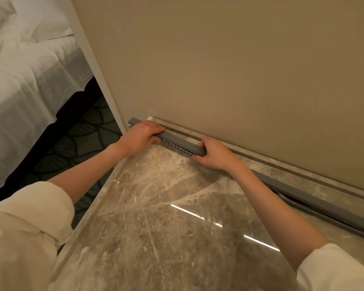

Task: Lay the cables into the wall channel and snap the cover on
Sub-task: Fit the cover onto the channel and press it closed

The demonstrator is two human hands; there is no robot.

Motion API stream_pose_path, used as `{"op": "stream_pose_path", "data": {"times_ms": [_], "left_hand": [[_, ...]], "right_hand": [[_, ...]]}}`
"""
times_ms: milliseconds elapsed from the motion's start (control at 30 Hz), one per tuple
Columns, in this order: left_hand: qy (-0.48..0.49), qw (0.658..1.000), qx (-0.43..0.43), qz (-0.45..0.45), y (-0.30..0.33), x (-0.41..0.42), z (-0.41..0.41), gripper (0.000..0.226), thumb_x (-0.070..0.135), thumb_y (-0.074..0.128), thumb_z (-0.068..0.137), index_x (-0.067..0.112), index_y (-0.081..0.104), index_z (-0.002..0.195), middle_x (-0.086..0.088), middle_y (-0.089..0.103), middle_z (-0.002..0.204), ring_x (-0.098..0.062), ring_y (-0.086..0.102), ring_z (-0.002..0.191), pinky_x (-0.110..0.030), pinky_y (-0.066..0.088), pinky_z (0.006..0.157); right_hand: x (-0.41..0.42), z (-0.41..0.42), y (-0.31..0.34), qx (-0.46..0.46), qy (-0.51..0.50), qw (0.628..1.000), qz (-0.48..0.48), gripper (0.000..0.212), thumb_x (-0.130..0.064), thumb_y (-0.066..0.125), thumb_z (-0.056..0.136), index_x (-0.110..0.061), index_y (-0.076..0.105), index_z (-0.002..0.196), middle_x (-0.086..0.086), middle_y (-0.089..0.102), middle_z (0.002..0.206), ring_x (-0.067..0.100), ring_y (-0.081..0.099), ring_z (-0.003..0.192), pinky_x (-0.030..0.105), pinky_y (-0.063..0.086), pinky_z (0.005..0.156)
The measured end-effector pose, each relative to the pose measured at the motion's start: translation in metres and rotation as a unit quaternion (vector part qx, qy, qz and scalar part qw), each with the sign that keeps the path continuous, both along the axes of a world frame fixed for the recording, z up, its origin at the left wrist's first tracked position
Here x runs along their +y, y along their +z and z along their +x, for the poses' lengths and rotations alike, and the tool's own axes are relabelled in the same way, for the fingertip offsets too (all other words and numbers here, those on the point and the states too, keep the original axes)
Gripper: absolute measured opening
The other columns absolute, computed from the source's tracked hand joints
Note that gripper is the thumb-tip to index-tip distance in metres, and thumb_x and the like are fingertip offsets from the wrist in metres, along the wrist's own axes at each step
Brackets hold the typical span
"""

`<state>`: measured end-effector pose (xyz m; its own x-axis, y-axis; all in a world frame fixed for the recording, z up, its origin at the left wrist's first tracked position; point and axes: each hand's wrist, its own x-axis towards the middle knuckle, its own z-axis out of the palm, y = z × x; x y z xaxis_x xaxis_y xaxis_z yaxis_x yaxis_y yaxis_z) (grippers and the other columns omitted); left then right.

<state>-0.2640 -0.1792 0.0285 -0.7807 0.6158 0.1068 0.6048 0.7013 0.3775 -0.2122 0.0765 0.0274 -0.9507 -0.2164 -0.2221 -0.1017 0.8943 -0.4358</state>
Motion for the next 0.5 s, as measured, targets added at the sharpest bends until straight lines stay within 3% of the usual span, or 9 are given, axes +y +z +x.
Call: {"op": "stream_pose_path", "data": {"times_ms": [100, 200, 300, 400, 500], "left_hand": [[0.02, 0.999, 0.017, 0.03, -0.005, 0.001, 0.005, 0.029, 0.012, 0.058, 0.088, 0.009, 0.062, 0.117, -0.009, 0.068, 0.115, -0.026, 0.058, 0.109, -0.041, 0.044, 0.098], [0.032, 0.998, 0.036, 0.045, -0.007, 0.001, 0.008, 0.028, 0.011, 0.06, 0.087, 0.007, 0.063, 0.115, -0.011, 0.07, 0.112, -0.028, 0.06, 0.108, -0.041, 0.044, 0.098], [0.031, 0.997, 0.059, 0.048, -0.011, -0.002, 0.012, 0.026, 0.009, 0.059, 0.087, 0.005, 0.063, 0.113, -0.012, 0.069, 0.109, -0.031, 0.06, 0.104, -0.041, 0.045, 0.097], [0.023, 0.995, 0.077, 0.053, -0.014, -0.003, 0.012, 0.025, 0.011, 0.057, 0.09, 0.004, 0.062, 0.113, -0.012, 0.069, 0.11, -0.03, 0.059, 0.105, -0.042, 0.044, 0.099], [0.025, 0.994, 0.077, 0.07, -0.019, -0.003, 0.011, 0.025, 0.013, 0.056, 0.091, 0.004, 0.062, 0.114, -0.011, 0.068, 0.113, -0.028, 0.059, 0.109, -0.043, 0.042, 0.104]], "right_hand": [[-0.021, -0.012, 0.003, -0.032, -0.03, 0.997, -0.07, 0.048, -0.055, 0.04, 0.092, -0.012, 0.049, 0.073, 0.002, 0.053, 0.065, 0.022, 0.052, 0.061, 0.038, 0.042, 0.061], [-0.046, -0.025, 0.004, -0.063, -0.067, 0.988, -0.125, 0.057, -0.043, 0.023, 0.1, -0.013, 0.041, 0.056, 0.004, 0.049, 0.056, 0.021, 0.05, 0.056, 0.034, 0.036, 0.06], [-0.065, -0.041, 0.001, -0.064, -0.096, 0.989, -0.096, 0.049, -0.027, 0.024, 0.1, -0.008, 0.043, 0.059, 0.009, 0.048, 0.063, 0.029, 0.05, 0.068, 0.034, 0.035, 0.062], [-0.084, -0.052, -0.002, -0.068, -0.127, 0.988, -0.047, 0.042, -0.025, 0.025, 0.097, -0.006, 0.054, 0.072, 0.01, 0.053, 0.077, 0.029, 0.051, 0.079, 0.034, 0.039, 0.069], [-0.099, -0.052, -0.009, -0.033, -0.127, 0.991, 0.002, 0.039, -0.021, 0.032, 0.093, -0.01, 0.06, 0.068, 0.01, 0.067, 0.079, 0.031, 0.064, 0.085, 0.033, 0.045, 0.07]]}}
